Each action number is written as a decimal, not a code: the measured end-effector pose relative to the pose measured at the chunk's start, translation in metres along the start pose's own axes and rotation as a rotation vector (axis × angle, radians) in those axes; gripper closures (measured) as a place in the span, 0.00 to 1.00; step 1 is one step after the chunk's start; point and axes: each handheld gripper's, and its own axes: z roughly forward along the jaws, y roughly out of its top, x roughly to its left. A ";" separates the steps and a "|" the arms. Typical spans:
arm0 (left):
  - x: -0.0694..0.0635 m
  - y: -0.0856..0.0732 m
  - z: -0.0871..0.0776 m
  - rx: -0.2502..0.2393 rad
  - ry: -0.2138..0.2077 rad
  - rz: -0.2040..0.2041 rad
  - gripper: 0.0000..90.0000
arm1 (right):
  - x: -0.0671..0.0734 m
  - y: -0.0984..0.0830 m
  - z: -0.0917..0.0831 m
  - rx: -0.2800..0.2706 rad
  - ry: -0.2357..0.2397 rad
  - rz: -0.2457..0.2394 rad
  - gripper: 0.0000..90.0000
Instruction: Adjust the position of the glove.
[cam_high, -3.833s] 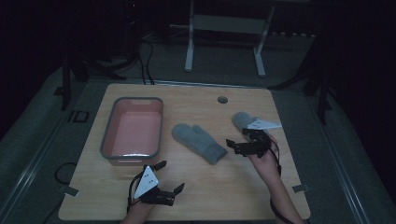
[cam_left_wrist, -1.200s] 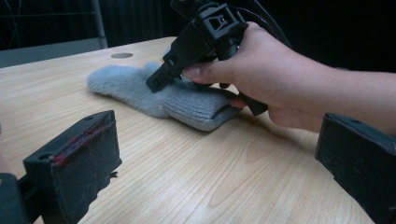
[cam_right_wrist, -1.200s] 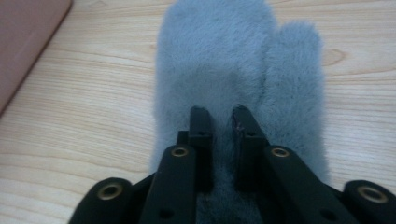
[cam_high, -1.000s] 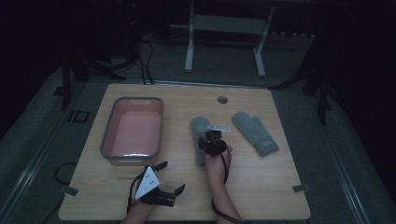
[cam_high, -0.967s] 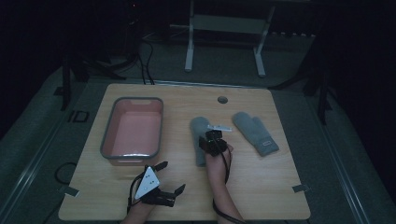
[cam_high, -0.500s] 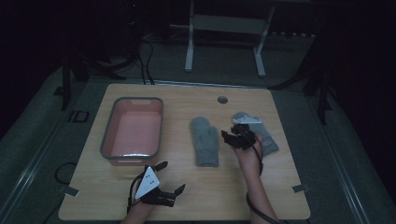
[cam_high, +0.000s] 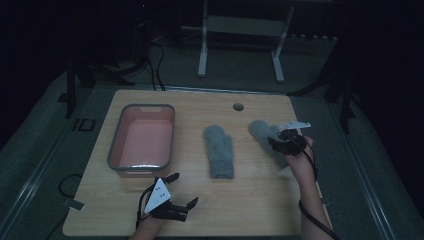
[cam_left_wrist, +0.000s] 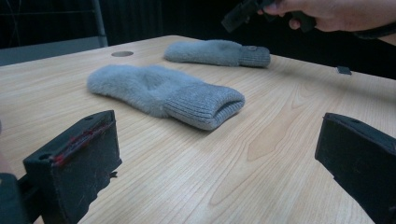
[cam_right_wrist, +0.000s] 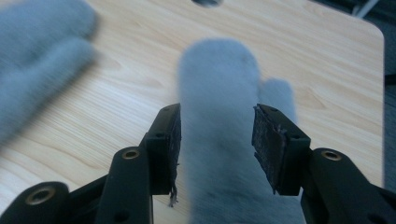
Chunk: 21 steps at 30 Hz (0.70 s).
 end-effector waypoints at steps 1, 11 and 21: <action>0.000 0.000 0.000 0.000 0.001 0.001 0.00 | -0.004 -0.002 0.002 0.011 0.003 -0.002 0.57; 0.000 0.000 0.000 0.002 -0.004 0.001 0.00 | -0.018 -0.021 0.035 0.113 0.007 -0.078 0.58; 0.000 0.000 0.000 0.001 -0.002 0.000 0.00 | -0.016 -0.034 0.044 0.104 -0.007 0.007 0.84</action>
